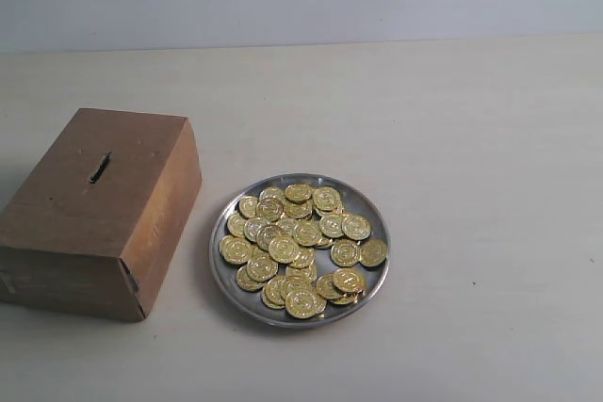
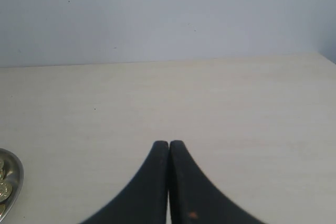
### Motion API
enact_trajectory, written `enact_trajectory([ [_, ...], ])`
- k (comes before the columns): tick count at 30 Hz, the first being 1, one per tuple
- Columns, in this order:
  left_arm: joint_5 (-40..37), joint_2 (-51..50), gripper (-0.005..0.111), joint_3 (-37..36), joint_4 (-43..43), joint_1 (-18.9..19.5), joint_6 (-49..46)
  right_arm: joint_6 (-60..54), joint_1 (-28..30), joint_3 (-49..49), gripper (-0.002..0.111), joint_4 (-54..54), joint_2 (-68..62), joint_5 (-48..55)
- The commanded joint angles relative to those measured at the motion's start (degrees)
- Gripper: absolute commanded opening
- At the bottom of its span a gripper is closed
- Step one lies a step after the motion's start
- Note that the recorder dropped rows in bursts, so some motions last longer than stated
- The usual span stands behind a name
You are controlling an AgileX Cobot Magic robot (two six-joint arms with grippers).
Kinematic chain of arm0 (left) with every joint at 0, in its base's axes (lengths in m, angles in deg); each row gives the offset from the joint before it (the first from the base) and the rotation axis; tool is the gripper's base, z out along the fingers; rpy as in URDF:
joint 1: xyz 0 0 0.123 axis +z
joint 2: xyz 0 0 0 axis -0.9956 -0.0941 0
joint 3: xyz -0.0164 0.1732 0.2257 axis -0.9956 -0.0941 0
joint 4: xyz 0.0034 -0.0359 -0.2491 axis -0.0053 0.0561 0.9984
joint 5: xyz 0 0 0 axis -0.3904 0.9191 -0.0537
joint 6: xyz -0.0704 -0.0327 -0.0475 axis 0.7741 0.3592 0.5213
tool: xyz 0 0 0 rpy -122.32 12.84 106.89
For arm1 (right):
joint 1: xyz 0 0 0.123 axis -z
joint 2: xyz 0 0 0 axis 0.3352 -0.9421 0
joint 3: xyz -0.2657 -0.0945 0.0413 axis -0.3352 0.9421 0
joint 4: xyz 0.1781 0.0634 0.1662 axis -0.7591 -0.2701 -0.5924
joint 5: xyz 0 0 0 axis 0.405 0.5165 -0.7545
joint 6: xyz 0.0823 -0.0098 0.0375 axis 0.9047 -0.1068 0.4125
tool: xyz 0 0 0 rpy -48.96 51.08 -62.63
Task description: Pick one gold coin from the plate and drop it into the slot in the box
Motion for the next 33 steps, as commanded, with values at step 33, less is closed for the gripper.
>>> enact_trajectory([
  [33,0.4,0.3,0.0,0.0,1.5,0.1,-2.6,0.0,0.5,0.3,0.0,-0.1,0.3,-0.3],
])
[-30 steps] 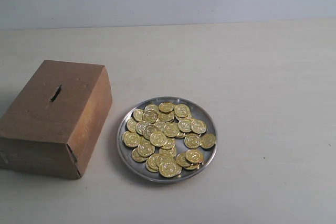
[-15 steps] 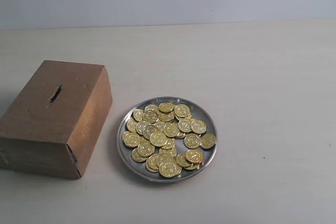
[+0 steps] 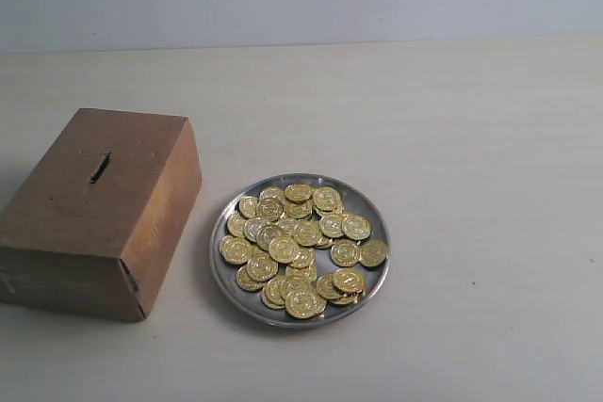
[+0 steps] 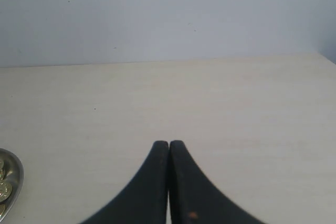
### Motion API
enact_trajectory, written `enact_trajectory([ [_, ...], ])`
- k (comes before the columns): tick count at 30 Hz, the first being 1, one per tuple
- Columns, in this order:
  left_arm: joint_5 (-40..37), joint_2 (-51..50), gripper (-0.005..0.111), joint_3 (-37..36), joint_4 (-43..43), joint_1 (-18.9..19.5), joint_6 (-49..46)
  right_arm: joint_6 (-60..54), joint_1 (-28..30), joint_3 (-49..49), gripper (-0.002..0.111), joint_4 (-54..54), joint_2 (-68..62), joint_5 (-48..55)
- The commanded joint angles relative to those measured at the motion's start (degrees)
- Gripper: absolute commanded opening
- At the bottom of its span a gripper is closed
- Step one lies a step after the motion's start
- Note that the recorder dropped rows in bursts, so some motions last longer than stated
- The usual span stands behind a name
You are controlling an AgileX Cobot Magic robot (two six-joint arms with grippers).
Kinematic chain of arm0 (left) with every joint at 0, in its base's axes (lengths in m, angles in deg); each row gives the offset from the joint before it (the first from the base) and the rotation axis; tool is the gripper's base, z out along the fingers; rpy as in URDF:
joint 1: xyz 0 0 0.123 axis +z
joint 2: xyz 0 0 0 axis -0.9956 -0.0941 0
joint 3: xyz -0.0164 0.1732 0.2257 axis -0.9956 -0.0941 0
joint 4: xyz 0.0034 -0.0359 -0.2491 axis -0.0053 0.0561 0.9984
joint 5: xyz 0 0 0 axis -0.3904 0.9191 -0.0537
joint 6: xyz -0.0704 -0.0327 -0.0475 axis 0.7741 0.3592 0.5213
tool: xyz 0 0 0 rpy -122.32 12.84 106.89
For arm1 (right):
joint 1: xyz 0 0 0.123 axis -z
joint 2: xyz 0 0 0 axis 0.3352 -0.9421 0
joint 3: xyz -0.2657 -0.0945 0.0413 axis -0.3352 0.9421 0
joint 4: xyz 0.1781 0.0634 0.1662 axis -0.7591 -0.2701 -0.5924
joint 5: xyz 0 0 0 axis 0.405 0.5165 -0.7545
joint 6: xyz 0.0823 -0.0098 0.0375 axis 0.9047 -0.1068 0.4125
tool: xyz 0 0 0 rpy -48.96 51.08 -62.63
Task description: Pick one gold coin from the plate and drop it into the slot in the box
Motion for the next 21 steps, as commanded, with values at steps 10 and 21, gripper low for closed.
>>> enact_trajectory([
  [10,0.4,0.3,0.0,0.0,0.5,0.1,-0.2,0.0,0.5,0.3,0.0,-0.1,0.3,-0.3],
  [21,0.4,0.3,0.0,0.0,0.5,0.1,-0.2,0.0,0.5,0.3,0.0,-0.1,0.3,-0.3],
])
